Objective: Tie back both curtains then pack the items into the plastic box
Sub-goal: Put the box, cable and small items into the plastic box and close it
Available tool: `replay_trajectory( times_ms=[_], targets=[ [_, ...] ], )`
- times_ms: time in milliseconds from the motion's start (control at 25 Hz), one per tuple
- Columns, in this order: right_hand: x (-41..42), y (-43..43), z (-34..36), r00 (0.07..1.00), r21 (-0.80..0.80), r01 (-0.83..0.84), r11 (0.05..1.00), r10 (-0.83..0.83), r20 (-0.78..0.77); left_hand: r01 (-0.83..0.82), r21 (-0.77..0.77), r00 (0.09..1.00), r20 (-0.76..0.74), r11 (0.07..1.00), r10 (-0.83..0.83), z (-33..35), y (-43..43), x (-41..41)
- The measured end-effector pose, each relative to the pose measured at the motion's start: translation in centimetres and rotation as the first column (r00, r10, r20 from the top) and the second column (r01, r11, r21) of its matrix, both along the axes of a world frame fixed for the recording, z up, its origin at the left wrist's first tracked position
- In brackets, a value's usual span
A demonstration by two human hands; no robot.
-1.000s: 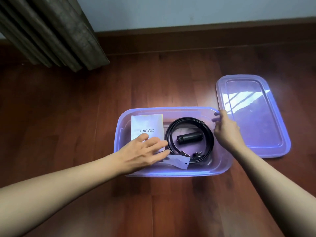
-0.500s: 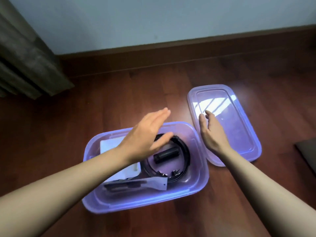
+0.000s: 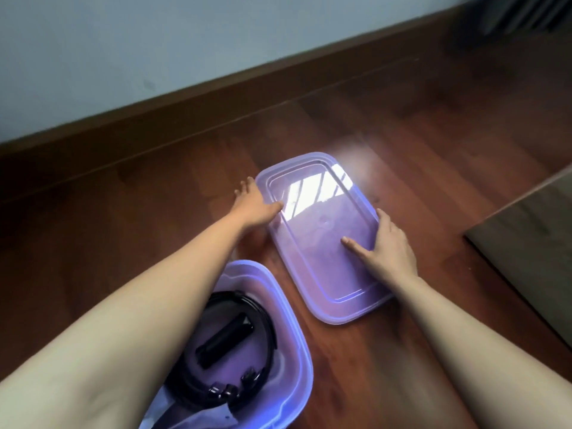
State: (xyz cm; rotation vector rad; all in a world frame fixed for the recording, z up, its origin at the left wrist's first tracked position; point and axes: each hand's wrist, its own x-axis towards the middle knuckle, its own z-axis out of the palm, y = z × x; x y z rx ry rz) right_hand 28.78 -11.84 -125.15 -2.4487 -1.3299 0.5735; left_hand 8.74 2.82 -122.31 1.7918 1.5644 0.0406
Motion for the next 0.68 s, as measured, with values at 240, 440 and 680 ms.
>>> replay_trajectory(
  times_ms=[240, 440, 680],
  targets=[
    [0.0, 0.2, 0.5, 0.992, 0.156, 0.128, 0.979, -0.123, -0.039, -0.325, 0.012, 0.897, 0.32, 0.946, 0.304, -1.5, 1.3, 1.6],
    [0.1, 1.8, 2.3, 0.99, 0.217, 0.138, 0.966, -0.134, -0.037, -0.336, 0.226, 0.901, 0.36, 0.914, 0.242, 2.9, 2.7, 0.7],
    [-3.3, 4.2, 6.8, 0.999, 0.399, 0.039, 0.916, -0.02, -0.051, -0.274, 0.536, 0.957, 0.233, 0.798, 0.172, 10.6, 2.3, -5.3]
  ],
)
